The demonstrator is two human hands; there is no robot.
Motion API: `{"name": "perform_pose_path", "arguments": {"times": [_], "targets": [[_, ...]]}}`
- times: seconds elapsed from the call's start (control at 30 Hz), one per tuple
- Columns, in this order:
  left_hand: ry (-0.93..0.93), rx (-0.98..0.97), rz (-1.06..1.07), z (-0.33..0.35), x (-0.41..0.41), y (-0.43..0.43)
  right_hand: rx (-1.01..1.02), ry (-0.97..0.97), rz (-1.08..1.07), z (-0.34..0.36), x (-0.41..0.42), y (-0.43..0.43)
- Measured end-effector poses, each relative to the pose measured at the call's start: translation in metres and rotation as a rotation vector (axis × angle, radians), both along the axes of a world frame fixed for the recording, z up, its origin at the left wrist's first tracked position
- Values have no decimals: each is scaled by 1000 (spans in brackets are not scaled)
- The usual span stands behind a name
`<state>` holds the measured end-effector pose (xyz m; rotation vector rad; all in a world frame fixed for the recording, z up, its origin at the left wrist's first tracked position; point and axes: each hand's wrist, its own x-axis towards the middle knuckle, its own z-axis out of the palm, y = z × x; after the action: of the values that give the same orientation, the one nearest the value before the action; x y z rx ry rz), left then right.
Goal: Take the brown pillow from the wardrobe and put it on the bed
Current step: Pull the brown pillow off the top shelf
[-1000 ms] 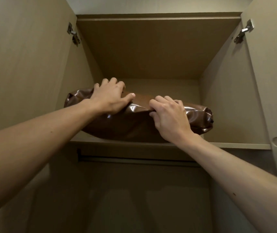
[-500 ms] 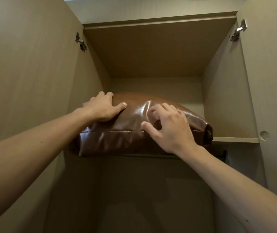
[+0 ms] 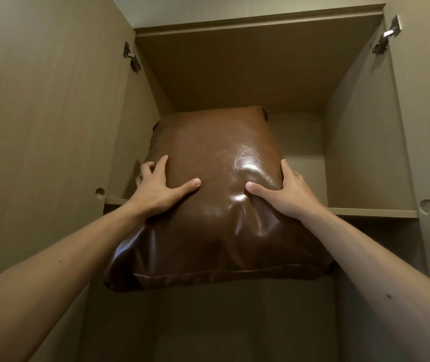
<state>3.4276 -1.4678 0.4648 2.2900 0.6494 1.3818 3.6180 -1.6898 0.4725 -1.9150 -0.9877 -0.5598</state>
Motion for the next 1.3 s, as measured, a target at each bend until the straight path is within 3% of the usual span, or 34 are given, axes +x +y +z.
{"name": "perform_pose_path", "arguments": {"times": [0.2,0.53,0.67,0.8,1.3], "targets": [[-386,-167,-115,6,6,31,206,225,167,18,17,9],[-442,-493,-332,-3,-9,79,290,303,258,16,7,30],[-433,-363,-413,-23,-17,72,392,267,255,-1,-3,37],[-450,-258,-347,-47,-42,50,497,198,301,-38,-12,34],[-588,-10,217,-139,-211,-98,574,340,737,-149,-115,24]]}}
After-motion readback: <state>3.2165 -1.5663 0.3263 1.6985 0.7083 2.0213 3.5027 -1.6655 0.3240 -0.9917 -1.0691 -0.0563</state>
